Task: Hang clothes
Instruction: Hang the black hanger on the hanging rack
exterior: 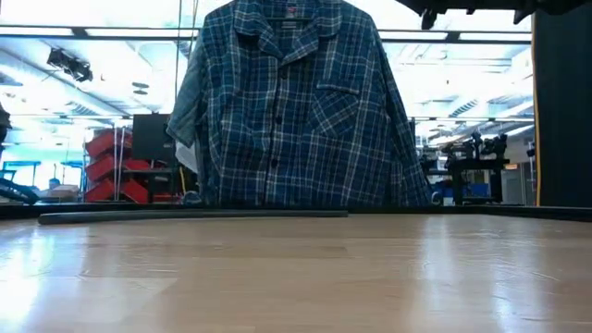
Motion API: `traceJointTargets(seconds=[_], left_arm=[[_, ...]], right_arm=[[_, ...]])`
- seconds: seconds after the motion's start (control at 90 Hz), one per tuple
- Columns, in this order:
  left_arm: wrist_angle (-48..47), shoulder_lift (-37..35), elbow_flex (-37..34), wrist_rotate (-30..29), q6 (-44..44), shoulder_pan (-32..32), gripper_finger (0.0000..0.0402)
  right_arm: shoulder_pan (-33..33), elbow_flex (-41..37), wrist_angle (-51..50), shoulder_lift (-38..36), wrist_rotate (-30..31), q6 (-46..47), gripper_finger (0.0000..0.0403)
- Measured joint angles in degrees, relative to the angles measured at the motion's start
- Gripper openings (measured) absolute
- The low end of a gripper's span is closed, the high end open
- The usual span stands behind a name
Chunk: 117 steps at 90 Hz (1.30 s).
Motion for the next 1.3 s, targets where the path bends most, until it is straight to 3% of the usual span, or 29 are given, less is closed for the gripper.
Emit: traceJointTargets(seconds=[0.211,0.456,0.856,0.933,1.111,1.3], left_arm=[[5.2,0.0,0.0,1.4,3.6,4.7,0.0064],[1.6,0.4,0.0,2.9,3.3,9.1,0.0064],[0.0,1.7,0.0,8.9,-1.3,10.5,0.0067],[0.6,1.8,0.0,8.9,-1.1,10.5,0.0102],[0.7,1.8,0.0,7.7,-0.9,10.5,0.0223],[0.4,1.5,0.0,-1.8,0.9,8.2,0.0306]], right_arm=[[0.0,0.0,0.0,0.0,0.0,-1.0,0.0008],[0.0,0.0,-0.1,0.0,0.0,-1.1,0.0001],[-1.0,0.0,-1.0,0.0,1.6,-1.1,0.0006],[-1.2,0.0,-1.5,0.0,1.6,-1.1,0.0003],[-1.2,0.0,-1.9,0.0,2.6,-1.4,0.0004],[-1.2,0.0,-2.0,0.0,8.2,-1.4,0.0017]])
